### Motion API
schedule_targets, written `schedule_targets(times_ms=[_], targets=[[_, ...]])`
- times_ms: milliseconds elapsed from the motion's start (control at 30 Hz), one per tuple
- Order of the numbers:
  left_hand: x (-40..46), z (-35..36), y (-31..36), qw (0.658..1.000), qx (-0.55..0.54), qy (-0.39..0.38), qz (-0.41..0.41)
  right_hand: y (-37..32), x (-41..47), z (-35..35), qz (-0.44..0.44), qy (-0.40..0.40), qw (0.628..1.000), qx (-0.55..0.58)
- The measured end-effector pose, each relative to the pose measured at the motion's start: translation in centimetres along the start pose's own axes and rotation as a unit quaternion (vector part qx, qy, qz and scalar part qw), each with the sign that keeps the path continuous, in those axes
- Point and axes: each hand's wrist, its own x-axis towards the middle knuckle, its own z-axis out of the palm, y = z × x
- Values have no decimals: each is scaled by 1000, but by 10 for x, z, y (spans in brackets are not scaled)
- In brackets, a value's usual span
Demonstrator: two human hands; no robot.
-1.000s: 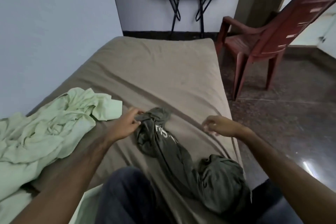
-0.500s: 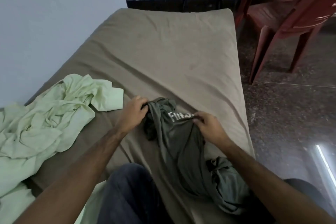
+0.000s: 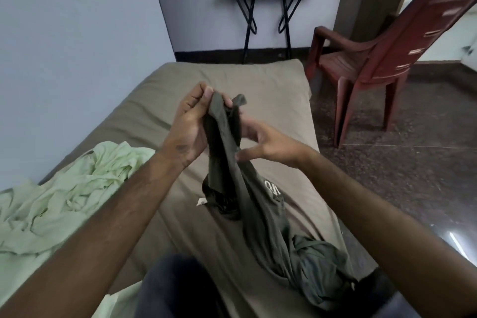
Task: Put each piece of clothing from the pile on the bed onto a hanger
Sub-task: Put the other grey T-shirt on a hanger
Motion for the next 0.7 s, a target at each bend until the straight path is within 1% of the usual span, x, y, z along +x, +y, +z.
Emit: schedule_targets(times_ms=[33,67,100,167,233,333,367,400,433,467,500,533,567,600,633,667,700], targets=[[1,7,13,1000,-20,-9,9,-10,4,2,6,-41,999,6],[2,12,27,999,-27,-23,24,-17,8,3,19,-61,998,-4],[4,16,42,998,-26,-40,40,-23,11,3,31,-58,997,-34],[8,16,71,995,6,-62,75,-37,17,-7,38,4,992,-119],[12,10,97,992,52,-55,96,-59,21,-19,23,91,977,-192],[15,-3,124,988,102,-7,114,-92,21,-35,3,218,958,-187],[16,-7,130,984,134,9,117,-102,21,-39,-1,247,949,-196],[17,-10,135,970,208,16,127,-114,21,-40,-7,267,937,-227],[17,-10,141,933,330,12,144,-127,21,-40,-18,285,912,-295],[16,-7,145,866,472,-10,166,-142,20,-38,-38,309,867,-388],[17,-2,148,771,603,-40,199,-159,18,-35,-62,337,806,-483],[20,2,150,662,707,-70,237,-176,18,-31,-90,361,748,-549],[24,6,154,559,778,-81,275,-191,19,-28,-125,379,716,-573],[27,11,161,473,818,-68,319,-202,21,-27,-141,377,720,-565],[31,15,172,417,837,-40,351,-210,22,-27,-125,345,764,-530],[34,16,185,390,847,-11,363,-214,22,-29,-70,272,832,-478],[36,12,198,371,856,3,359,-213,21,-31,7,172,890,-422]])
